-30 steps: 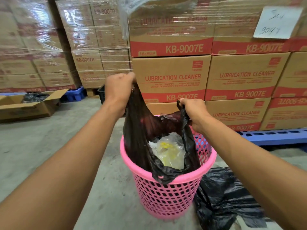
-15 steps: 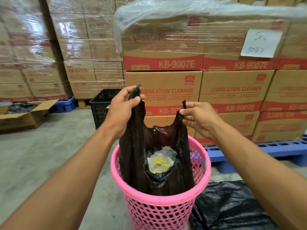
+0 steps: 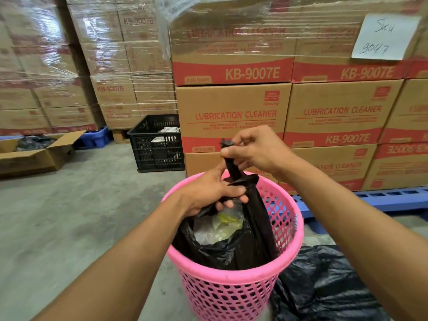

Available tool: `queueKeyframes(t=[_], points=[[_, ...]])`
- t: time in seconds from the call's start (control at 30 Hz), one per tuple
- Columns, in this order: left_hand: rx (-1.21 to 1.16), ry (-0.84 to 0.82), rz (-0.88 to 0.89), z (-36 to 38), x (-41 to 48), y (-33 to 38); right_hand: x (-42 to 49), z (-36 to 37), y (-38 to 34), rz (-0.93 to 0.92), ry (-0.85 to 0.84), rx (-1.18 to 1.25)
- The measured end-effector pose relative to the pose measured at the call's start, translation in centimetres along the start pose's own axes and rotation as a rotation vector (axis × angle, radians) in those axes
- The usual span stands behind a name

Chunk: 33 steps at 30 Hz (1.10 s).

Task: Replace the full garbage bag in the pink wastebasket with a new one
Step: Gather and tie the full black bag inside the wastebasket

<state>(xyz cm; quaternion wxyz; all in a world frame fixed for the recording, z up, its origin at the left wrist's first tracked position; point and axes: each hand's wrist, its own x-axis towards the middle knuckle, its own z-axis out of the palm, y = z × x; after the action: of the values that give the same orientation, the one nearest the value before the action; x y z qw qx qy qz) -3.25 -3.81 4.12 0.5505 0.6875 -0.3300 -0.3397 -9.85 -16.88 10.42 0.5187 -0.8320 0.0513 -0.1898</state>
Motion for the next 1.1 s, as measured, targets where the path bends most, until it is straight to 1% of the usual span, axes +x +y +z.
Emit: queueKeyframes(t=[0.07, 0.1, 0.2, 0.27, 0.33, 0.4, 0.43, 0.47, 0.5, 0.57, 0.6, 0.63, 0.67, 0.7, 0.73, 0.8, 0.83, 0.9, 0.93, 0.97, 1.03, 1.07, 1.1], points=[[-0.012, 0.041, 0.011, 0.6, 0.6, -0.3, -0.3, 0.2, -0.5, -0.043, -0.117, -0.121], [-0.030, 0.074, 0.010, 0.7, 0.9, -0.3, -0.4, 0.1, -0.6, -0.052, -0.140, -0.159], [-0.085, 0.184, -0.016, 0.5, 1.3, -0.4, 0.1, -0.8, -0.4, -0.032, -0.087, -0.284], [-0.109, 0.227, -0.046, 0.1, 1.2, -0.7, 0.3, -2.1, -0.1, 0.066, -0.106, -0.367], [-0.129, 0.243, -0.068, -0.4, 1.2, -1.0, 0.2, -2.9, 0.5, 0.181, -0.208, -0.408], [-0.150, 0.235, -0.073, -0.7, 1.0, -1.1, -0.4, -3.0, 1.2, 0.245, -0.295, -0.438], [-0.141, 0.224, -0.071, -0.6, 0.9, -1.1, -0.7, -2.9, 1.4, 0.256, -0.301, -0.425], [-0.118, 0.207, -0.058, -0.7, 0.9, -1.1, -0.7, -2.7, 1.7, 0.256, -0.267, -0.388], [-0.091, 0.178, -0.039, -0.8, 0.7, -0.8, -0.6, -2.5, 2.0, 0.253, -0.187, -0.339], [0.030, 0.112, 0.012, -1.0, 0.4, 0.2, 0.1, -2.2, 2.7, 0.242, 0.042, -0.223], [0.170, 0.099, 0.018, -1.1, 0.3, 0.8, 0.4, -2.0, 2.9, 0.233, 0.142, -0.171], [0.357, 0.107, 0.007, -1.2, 0.2, 1.4, 0.6, -1.6, 3.0, 0.223, 0.221, -0.127], [0.510, 0.114, -0.002, -1.1, 0.0, 1.9, 0.8, -1.1, 3.3, 0.218, 0.277, -0.082], [0.578, 0.112, 0.000, -1.0, 0.0, 2.2, 0.9, -0.6, 3.5, 0.222, 0.315, -0.024], [0.503, 0.090, -0.004, -0.7, 0.0, 2.3, 0.8, 0.0, 3.8, 0.242, 0.342, 0.063], [0.131, 0.079, -0.031, -0.3, 0.4, 2.1, 0.5, 1.4, 4.0, 0.304, 0.363, 0.254], [-0.044, 0.101, -0.050, -0.2, 0.7, 1.9, 0.2, 2.0, 4.2, 0.328, 0.343, 0.329], [-0.217, 0.203, -0.087, -0.5, 1.3, 1.5, -0.5, 3.1, 5.0, 0.354, 0.198, 0.401], [-0.192, 0.285, -0.095, -0.7, 1.5, 1.4, -0.9, 3.6, 5.5, 0.376, 0.110, 0.415], [-0.064, 0.377, -0.093, -0.8, 1.7, 1.2, -1.3, 3.9, 6.0, 0.405, 0.026, 0.396], [0.381, 0.569, -0.100, -1.2, 1.5, 1.0, -1.6, 4.0, 7.1, 0.467, -0.087, 0.230], [0.561, 0.667, -0.112, -1.2, 1.4, 0.6, -1.6, 3.9, 7.3, 0.478, -0.126, 0.167], [0.648, 0.742, -0.129, -1.3, 1.3, 0.3, -1.6, 3.7, 7.4, 0.466, -0.141, 0.138]])
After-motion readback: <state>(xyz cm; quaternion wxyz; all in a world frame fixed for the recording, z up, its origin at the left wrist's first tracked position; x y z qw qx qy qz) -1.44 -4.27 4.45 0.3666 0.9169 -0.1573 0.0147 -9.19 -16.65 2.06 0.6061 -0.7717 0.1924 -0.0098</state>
